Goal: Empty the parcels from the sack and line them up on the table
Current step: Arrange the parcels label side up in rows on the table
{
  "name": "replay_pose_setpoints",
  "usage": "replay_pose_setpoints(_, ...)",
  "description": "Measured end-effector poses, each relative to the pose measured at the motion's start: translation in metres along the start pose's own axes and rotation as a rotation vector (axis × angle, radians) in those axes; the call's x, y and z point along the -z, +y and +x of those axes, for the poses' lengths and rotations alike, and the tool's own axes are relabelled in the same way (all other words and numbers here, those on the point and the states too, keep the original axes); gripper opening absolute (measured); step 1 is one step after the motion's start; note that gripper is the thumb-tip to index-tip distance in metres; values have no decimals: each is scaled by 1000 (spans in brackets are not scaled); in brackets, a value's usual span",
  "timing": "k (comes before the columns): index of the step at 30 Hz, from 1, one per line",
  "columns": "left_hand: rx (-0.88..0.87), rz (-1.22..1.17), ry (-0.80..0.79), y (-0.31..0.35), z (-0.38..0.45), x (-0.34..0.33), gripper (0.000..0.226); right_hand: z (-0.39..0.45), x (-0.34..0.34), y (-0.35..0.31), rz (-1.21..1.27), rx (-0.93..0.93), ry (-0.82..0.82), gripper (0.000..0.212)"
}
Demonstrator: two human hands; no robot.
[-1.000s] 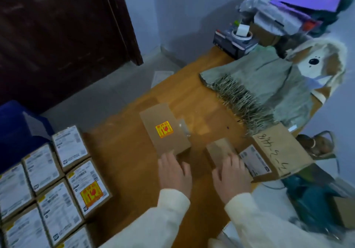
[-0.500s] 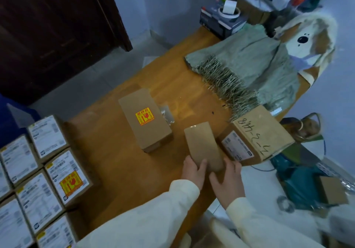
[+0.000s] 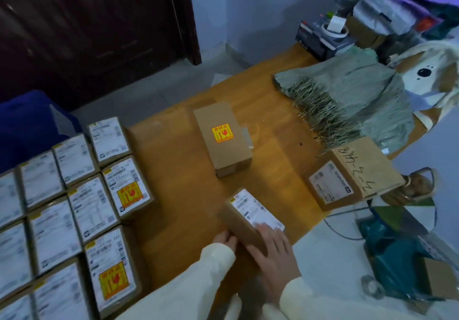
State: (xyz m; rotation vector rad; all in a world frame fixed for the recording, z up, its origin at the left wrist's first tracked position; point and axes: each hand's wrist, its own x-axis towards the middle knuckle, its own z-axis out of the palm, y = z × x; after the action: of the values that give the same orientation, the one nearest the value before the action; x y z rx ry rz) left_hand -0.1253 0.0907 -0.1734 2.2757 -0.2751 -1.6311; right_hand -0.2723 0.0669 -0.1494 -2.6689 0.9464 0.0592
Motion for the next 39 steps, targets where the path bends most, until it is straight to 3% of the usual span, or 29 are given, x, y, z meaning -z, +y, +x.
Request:
replay_pose_setpoints(3,-58,-84,217,-14,-15,33,29,-8,-15,-4,-116,160,-41,55)
replay_pose_setpoints(5,-129,-110,337,-18,-20,51,45,-12,-13,-9,-119,146,-49,49)
replay_pose_setpoints(10,-550,444,397,16,-42,71,81,-22,-3,-17,83,-22,113,42)
replay_pose_setpoints(12,-484,448,390,30,-41,71,84,-20,3,-18,91,-161,149,38)
replay_pose_setpoints(14,-326,294,398,36,-44,73,77,-7,10,-9,201,-348,205,40)
replay_pose_setpoints(17,-230,83,312,9,-58,57,66,23,19,6,457,-540,54,56)
replay_pose_setpoints(19,-221,-23,198,-18,-68,36,73,44,20,1,437,-505,-108,63)
replay_pose_setpoints(22,-143,-40,107,-40,-69,19,94,59,11,-37,436,-327,-326,52)
replay_pose_setpoints(27,-63,139,300,-67,-63,61,80,63,-20,-111,532,-289,-269,41)
replay_pose_setpoints(31,-233,583,420,-94,-67,75,67,78,-30,-138,475,-224,-243,42)
replay_pose_setpoints(36,-319,694,365,-107,-60,78,68,100,-32,-153,276,-124,-226,46)
replay_pose_setpoints(39,-317,702,362,-109,-57,90,57,106,-35,-159,252,-122,-233,47)
